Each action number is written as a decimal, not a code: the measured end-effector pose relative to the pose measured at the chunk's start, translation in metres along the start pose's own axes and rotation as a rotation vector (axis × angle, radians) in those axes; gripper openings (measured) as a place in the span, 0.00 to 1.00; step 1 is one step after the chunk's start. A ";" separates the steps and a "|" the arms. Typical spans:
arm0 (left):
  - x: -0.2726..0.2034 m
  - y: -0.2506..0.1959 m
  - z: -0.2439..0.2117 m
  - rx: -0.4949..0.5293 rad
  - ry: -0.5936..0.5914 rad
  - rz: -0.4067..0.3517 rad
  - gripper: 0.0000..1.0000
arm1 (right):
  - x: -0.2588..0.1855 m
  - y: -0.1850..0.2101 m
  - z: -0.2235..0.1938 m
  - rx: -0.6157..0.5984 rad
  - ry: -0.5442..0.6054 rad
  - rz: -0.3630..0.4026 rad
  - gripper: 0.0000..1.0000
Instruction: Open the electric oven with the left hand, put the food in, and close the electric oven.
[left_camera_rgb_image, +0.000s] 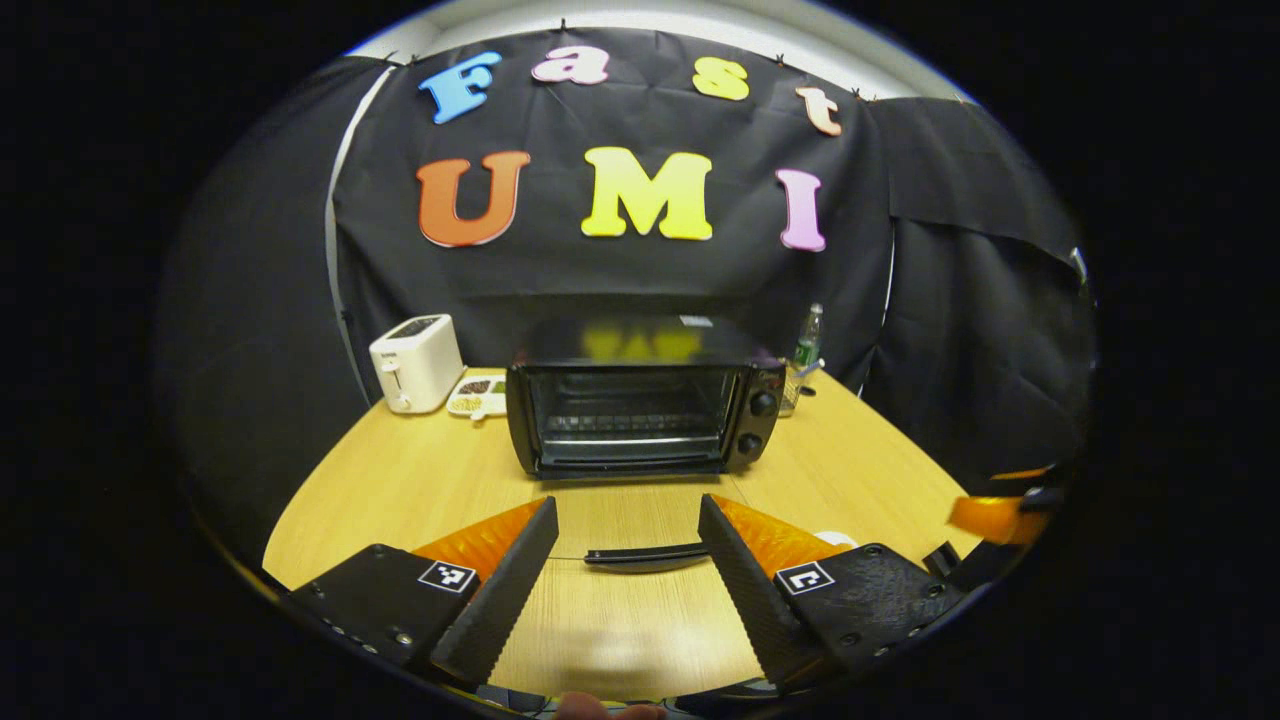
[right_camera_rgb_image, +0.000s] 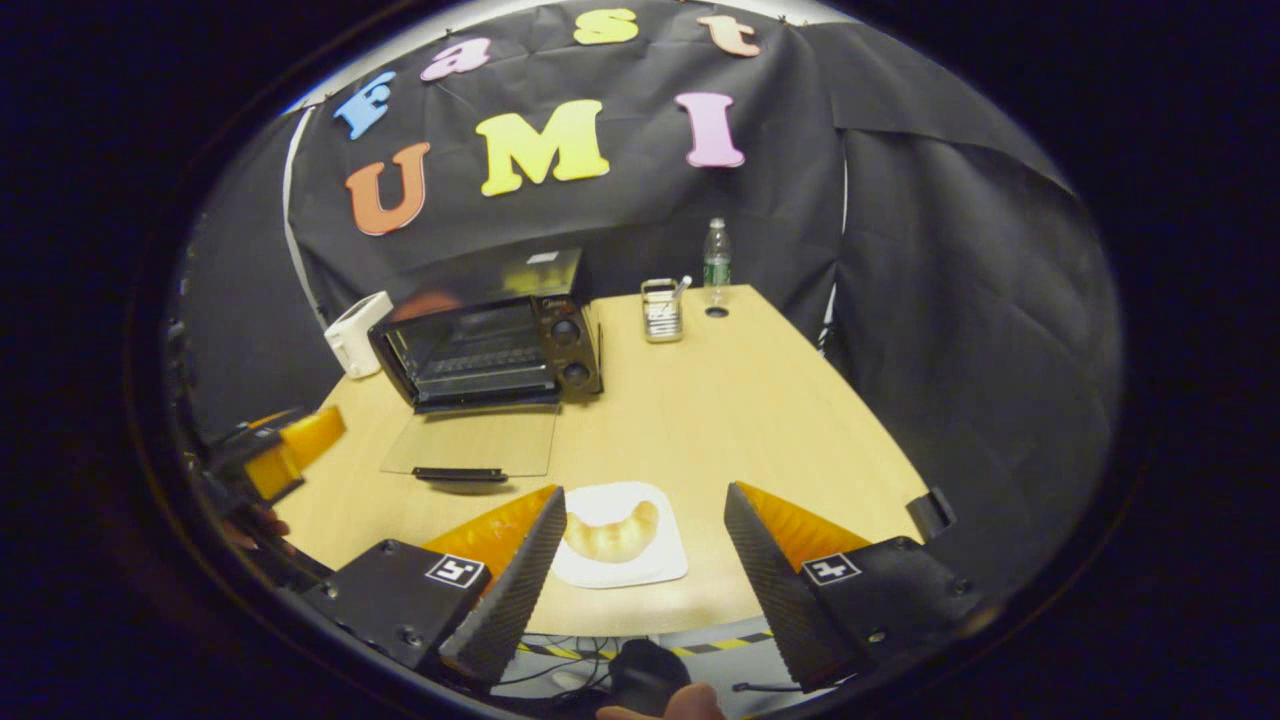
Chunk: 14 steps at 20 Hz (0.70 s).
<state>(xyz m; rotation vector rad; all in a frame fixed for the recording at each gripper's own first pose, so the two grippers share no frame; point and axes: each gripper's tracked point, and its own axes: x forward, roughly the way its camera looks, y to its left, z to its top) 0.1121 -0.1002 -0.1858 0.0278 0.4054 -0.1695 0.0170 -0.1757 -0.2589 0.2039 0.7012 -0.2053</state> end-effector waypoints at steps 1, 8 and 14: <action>-0.015 0.006 0.014 0.002 -0.032 0.021 0.94 | 0.010 0.002 -0.008 0.013 0.030 0.010 0.98; -0.058 0.028 0.067 -0.019 -0.143 0.110 0.93 | 0.076 0.014 -0.056 0.102 0.219 0.067 0.96; -0.050 0.043 0.096 -0.062 -0.170 0.182 0.93 | 0.115 0.014 -0.074 0.082 0.319 0.063 0.90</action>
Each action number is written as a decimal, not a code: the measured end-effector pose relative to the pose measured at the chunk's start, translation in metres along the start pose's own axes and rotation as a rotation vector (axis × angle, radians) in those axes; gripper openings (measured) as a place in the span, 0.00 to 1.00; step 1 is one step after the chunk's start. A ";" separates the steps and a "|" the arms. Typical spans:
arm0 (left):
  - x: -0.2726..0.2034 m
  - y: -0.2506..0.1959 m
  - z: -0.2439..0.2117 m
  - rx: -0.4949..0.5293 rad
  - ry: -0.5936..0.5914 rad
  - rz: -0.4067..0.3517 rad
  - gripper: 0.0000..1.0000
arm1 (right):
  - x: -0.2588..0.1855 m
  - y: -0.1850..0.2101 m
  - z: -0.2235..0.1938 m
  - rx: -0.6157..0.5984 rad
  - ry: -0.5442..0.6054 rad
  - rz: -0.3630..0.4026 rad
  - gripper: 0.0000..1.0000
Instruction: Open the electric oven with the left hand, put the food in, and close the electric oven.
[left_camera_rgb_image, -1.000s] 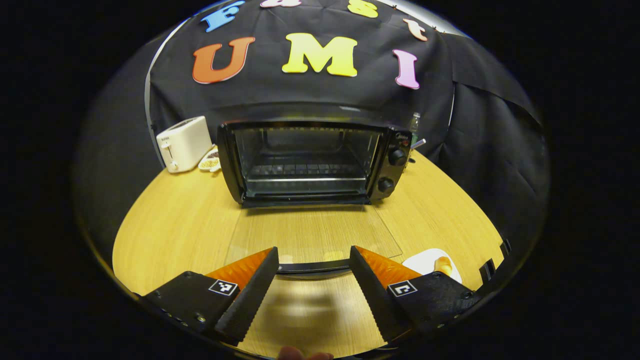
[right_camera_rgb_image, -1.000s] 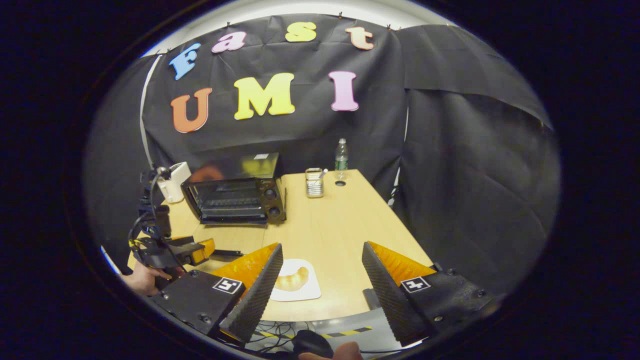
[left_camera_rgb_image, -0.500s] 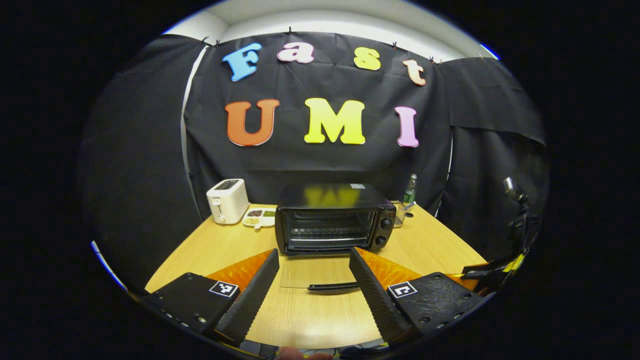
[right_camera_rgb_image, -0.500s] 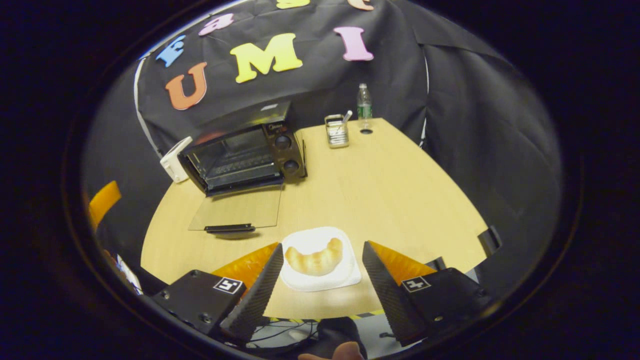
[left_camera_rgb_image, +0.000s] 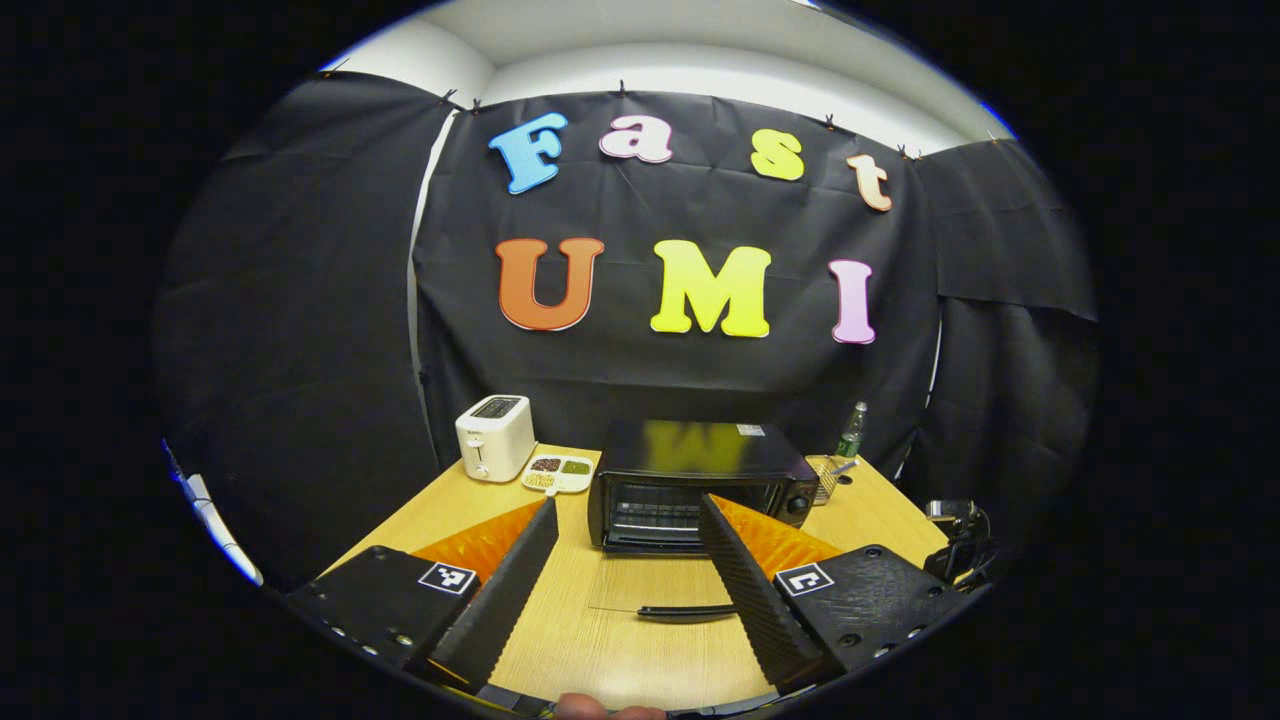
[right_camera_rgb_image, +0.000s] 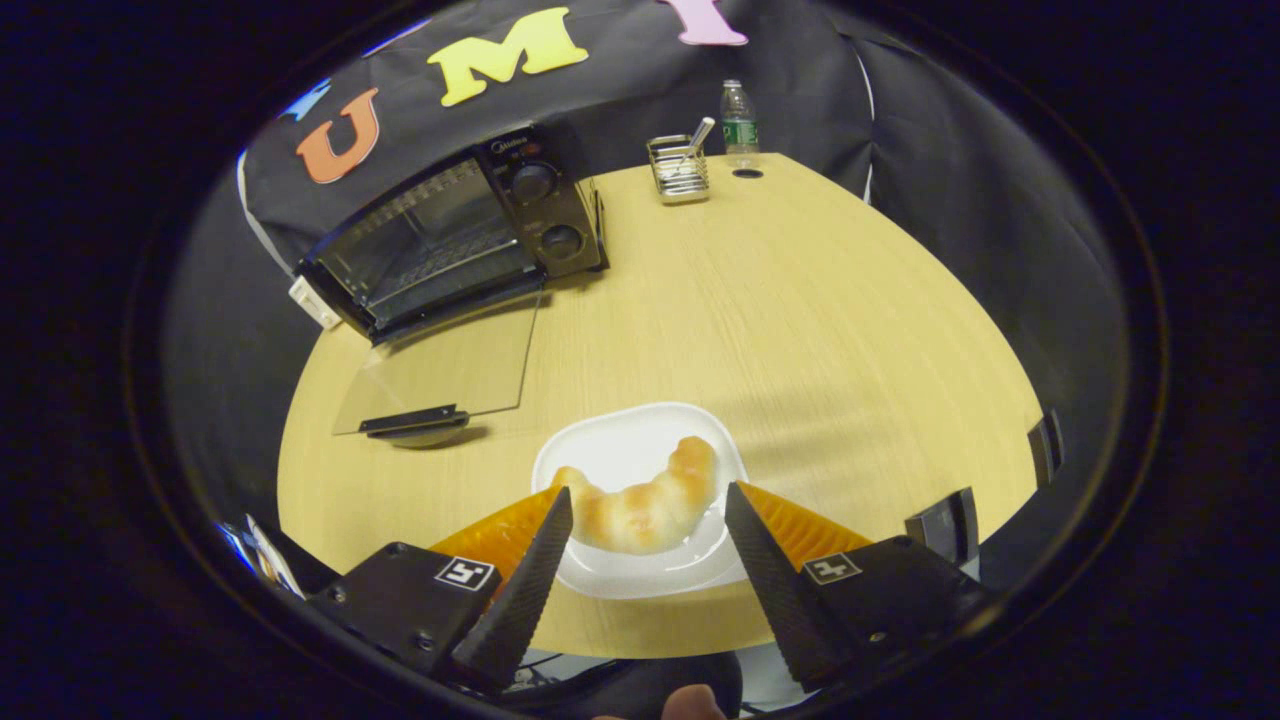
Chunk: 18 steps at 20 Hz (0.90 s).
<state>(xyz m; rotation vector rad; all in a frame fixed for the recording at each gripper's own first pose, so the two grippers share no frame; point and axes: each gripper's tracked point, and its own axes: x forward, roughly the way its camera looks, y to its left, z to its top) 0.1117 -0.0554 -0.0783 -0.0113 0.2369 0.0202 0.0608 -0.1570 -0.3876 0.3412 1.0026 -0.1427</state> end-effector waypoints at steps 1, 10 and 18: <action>0.004 0.000 0.001 -0.001 0.000 0.015 0.93 | 0.005 -0.001 -0.003 0.011 0.020 0.008 0.88; 0.042 -0.015 0.005 -0.037 0.022 0.080 0.93 | 0.021 -0.006 -0.009 0.103 0.114 0.094 0.64; 0.036 -0.013 0.020 -0.014 -0.006 -0.034 0.93 | 0.010 -0.001 -0.003 0.350 0.119 0.126 0.16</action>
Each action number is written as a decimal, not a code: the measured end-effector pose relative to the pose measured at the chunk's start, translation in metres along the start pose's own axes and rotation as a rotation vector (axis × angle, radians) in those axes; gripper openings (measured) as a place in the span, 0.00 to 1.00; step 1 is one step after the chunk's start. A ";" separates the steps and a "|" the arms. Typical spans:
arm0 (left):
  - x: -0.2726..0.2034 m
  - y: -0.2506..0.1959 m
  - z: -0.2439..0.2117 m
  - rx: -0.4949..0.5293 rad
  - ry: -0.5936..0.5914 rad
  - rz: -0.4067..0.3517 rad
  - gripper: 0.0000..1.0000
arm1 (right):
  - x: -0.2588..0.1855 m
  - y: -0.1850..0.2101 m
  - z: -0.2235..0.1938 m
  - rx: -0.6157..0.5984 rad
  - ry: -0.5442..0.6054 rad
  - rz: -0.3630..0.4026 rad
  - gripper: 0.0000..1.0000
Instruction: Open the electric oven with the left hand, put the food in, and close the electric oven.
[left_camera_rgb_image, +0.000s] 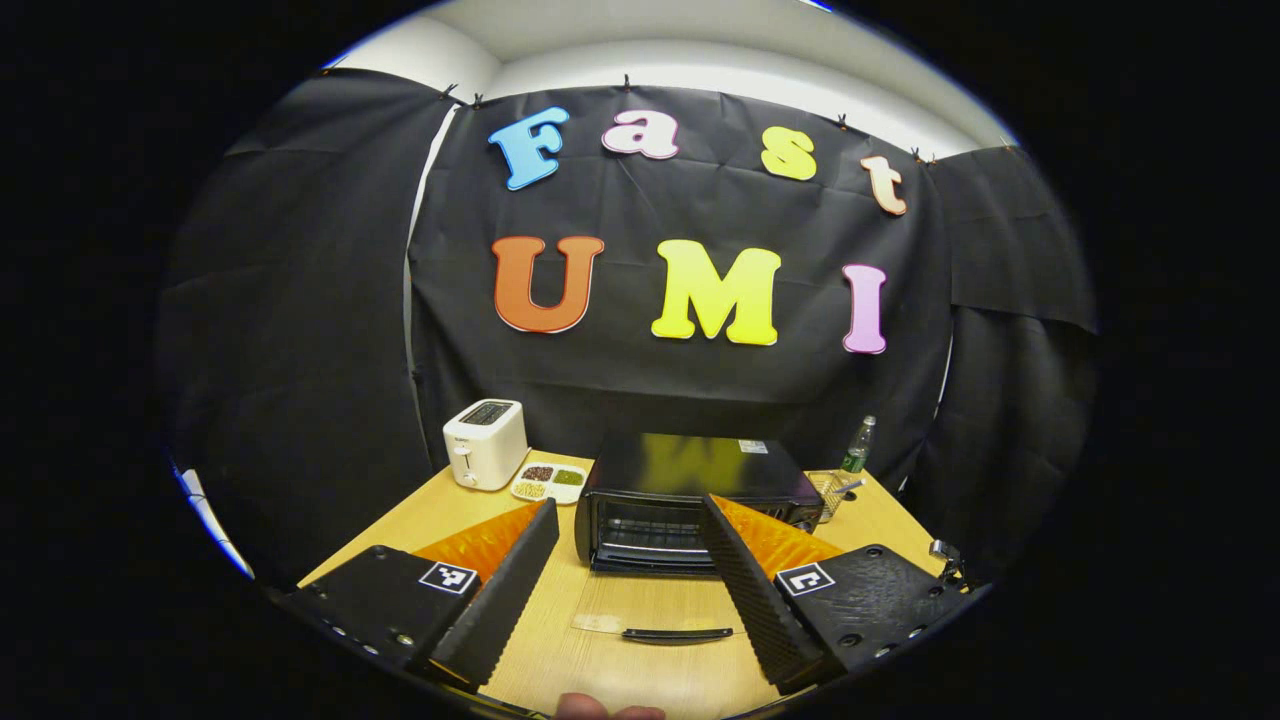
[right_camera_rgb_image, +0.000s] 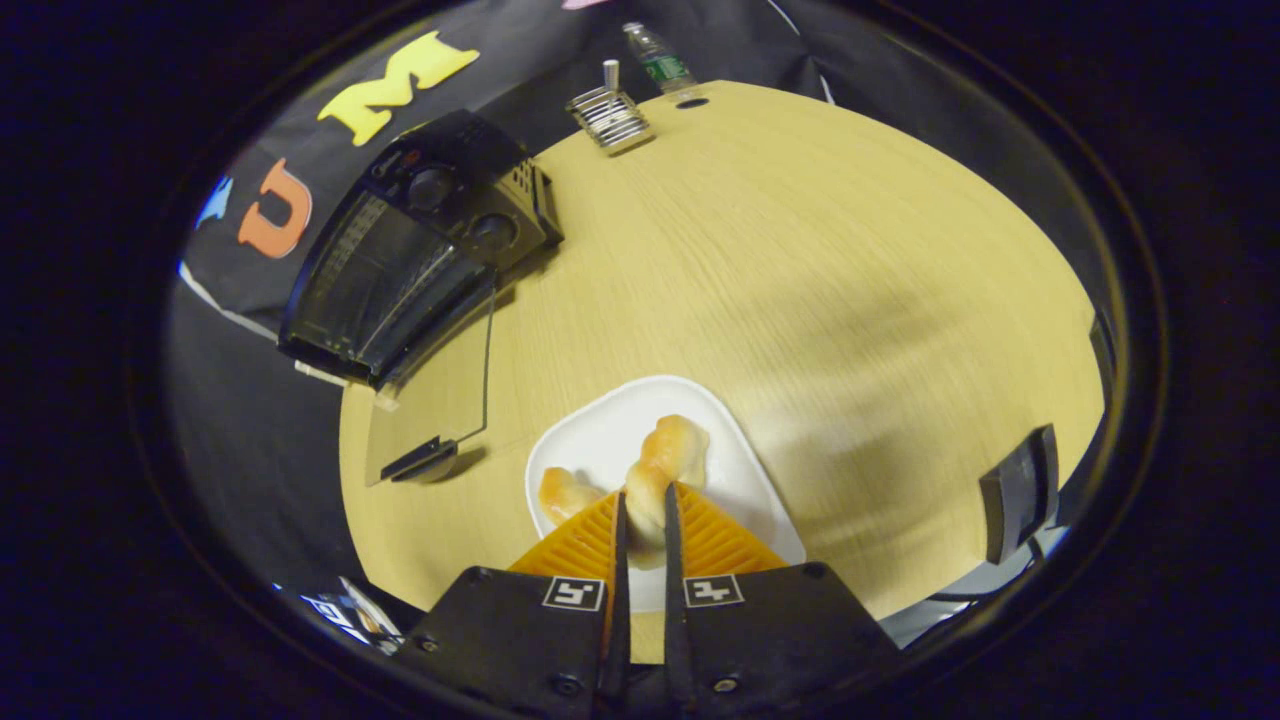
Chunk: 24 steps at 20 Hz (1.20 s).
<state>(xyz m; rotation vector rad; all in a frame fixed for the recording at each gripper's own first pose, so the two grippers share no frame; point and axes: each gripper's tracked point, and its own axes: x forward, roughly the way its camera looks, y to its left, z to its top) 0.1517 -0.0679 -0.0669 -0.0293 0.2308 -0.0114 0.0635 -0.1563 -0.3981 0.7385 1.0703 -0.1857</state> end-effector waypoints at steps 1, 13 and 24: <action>-0.002 0.003 0.001 0.006 -0.005 -0.012 0.93 | -0.008 0.006 -0.001 0.038 -0.011 0.013 0.13; -0.045 0.102 -0.017 -0.004 0.028 0.034 0.93 | -0.041 0.192 0.052 0.089 -0.214 0.277 0.13; -0.088 0.165 -0.040 -0.063 0.104 0.243 0.94 | 0.065 0.287 0.128 0.030 -0.330 0.295 0.12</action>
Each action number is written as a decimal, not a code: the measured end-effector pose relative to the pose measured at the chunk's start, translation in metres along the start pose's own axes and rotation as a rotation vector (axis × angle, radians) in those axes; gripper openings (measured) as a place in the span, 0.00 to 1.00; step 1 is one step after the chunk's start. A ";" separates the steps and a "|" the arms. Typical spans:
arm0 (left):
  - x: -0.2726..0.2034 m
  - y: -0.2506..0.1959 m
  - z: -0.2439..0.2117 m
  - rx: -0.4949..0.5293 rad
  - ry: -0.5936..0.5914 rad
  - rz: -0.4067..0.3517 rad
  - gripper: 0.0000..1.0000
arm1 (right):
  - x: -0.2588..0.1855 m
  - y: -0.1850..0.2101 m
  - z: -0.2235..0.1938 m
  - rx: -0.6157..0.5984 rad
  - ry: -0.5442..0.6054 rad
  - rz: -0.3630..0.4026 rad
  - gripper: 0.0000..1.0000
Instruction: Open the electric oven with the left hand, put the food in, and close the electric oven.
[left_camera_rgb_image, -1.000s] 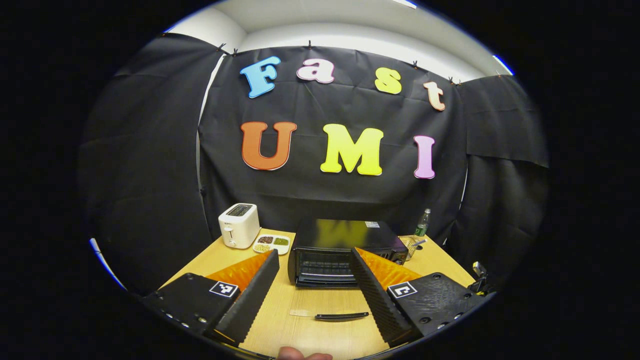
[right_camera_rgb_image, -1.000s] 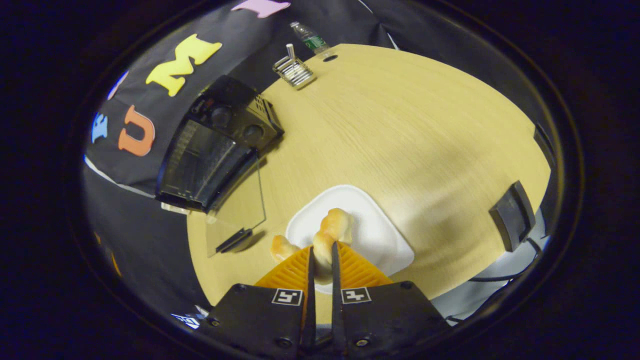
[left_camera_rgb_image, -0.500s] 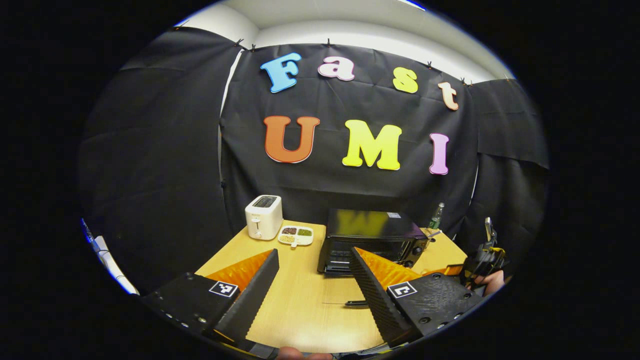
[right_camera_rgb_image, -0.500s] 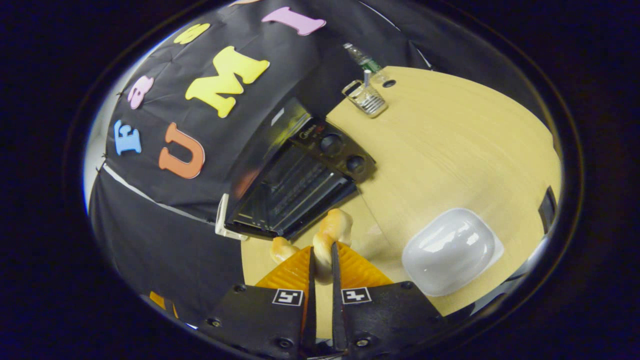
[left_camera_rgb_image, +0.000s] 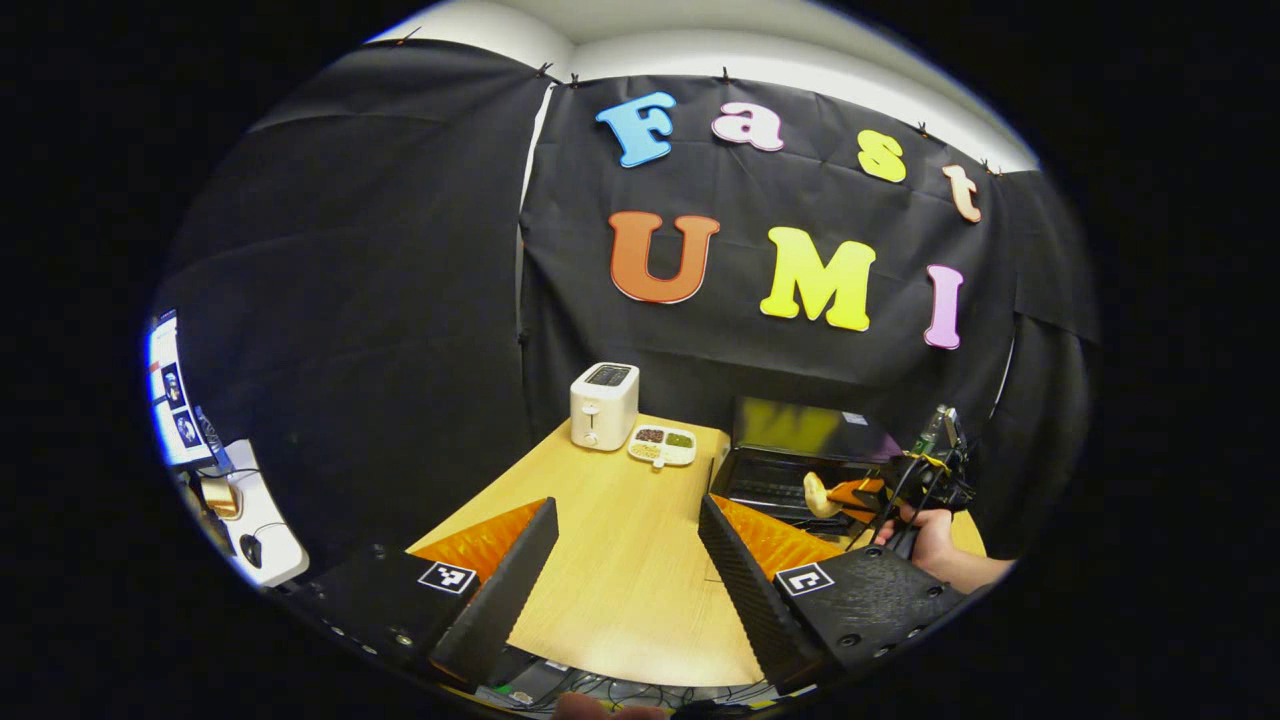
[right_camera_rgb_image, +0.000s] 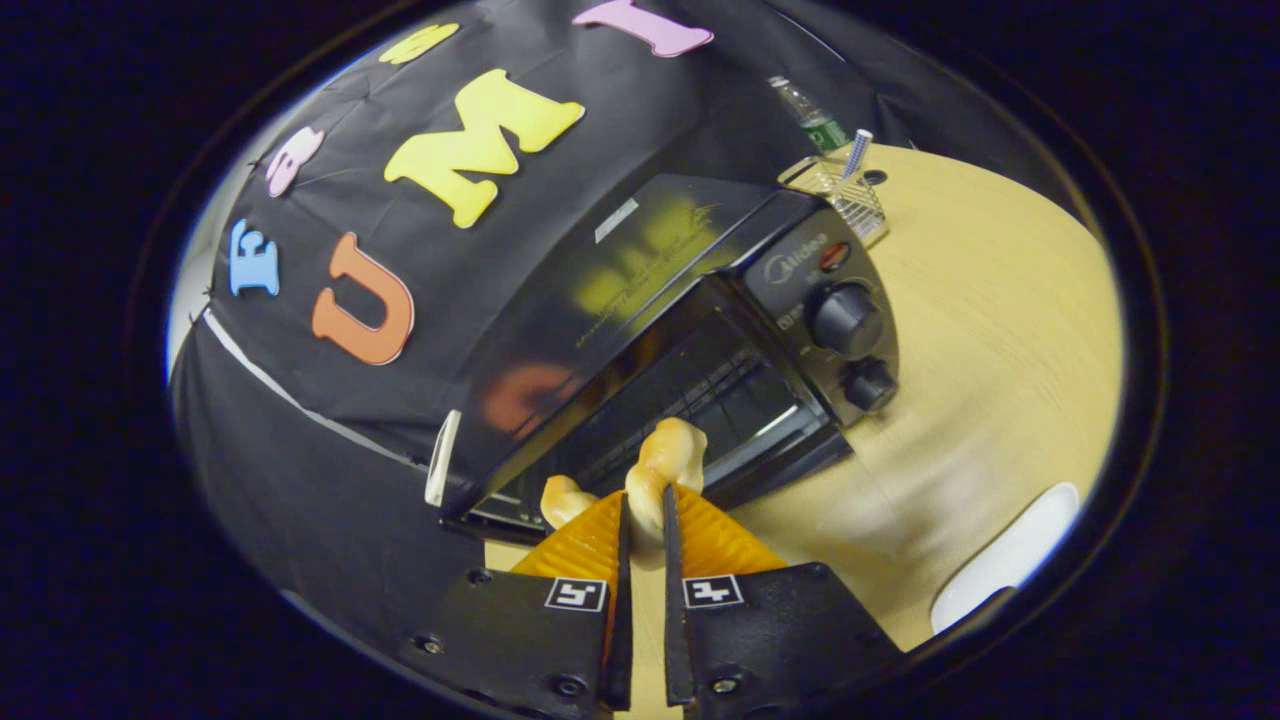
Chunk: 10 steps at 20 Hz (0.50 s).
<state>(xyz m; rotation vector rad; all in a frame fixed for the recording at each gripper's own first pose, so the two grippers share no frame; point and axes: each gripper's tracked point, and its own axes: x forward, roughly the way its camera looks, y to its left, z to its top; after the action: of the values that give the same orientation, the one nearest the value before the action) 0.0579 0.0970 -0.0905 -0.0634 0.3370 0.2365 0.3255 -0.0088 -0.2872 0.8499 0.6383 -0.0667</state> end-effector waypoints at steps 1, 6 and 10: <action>-0.003 0.003 -0.002 0.002 0.006 0.013 0.93 | 0.010 0.000 0.003 -0.012 -0.017 -0.005 0.14; -0.017 0.014 -0.008 0.014 0.030 0.049 0.93 | 0.052 -0.002 0.007 -0.035 -0.076 -0.032 0.15; -0.020 0.014 -0.010 0.024 0.044 0.048 0.93 | 0.061 -0.003 0.003 -0.071 -0.091 -0.041 0.17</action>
<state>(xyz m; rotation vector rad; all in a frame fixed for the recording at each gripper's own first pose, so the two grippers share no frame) 0.0329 0.1047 -0.0939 -0.0371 0.3855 0.2787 0.3759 -0.0015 -0.3210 0.7608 0.5691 -0.1183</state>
